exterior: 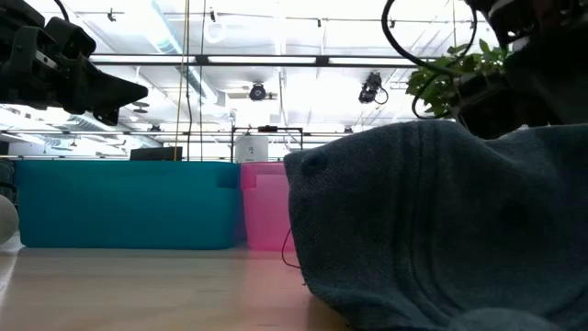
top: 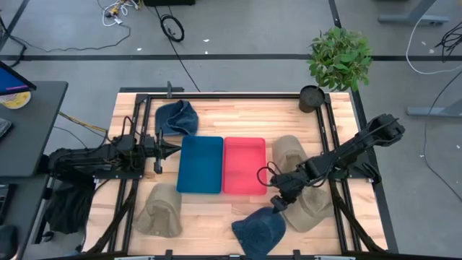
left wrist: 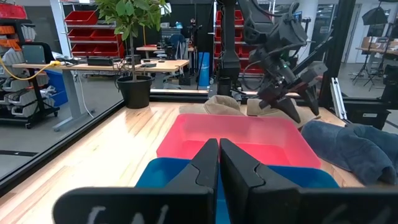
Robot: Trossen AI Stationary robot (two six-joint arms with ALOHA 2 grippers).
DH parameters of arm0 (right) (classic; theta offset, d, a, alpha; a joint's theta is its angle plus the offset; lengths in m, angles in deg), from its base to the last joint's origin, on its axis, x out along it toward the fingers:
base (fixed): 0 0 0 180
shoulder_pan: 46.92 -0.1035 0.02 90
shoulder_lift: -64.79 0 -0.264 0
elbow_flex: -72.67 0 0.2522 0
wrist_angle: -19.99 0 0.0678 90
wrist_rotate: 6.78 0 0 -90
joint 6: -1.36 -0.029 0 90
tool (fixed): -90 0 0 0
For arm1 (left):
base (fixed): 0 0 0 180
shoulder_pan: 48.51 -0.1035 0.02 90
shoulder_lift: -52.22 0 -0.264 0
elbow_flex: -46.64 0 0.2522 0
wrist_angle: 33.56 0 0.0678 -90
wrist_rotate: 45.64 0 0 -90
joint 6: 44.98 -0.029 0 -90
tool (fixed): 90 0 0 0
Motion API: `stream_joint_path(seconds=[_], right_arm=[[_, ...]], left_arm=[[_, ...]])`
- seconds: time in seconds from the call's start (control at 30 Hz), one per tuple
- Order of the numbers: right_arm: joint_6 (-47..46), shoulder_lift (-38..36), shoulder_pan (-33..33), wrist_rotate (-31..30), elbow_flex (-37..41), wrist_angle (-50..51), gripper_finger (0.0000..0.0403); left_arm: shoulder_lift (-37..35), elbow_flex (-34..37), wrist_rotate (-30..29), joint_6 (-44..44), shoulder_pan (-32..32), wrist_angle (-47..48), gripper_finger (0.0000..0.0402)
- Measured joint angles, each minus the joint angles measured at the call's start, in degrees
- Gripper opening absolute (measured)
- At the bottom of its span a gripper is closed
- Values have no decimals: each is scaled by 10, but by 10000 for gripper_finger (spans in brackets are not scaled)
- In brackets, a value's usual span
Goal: Pick & Place hat
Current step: Put the bottom blue cap into the red bin
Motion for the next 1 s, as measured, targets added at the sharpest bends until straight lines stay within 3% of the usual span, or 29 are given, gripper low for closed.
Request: stream_joint_path(seconds=[0.3,0.63,0.73,0.93,1.0], right_arm=[[29,33,0,10,2,-18,242],[19,111,0,28,2,-153,214],[16,125,0,29,2,-177,173],[57,132,8,74,-1,-214,29],[56,132,17,96,-1,-226,17]], left_arm=[[0,0,0,0,0,0,16],[0,0,0,0,0,0,16],[0,0,0,0,0,0,16],[0,0,0,0,0,0,16],[0,0,0,0,0,0,16]])
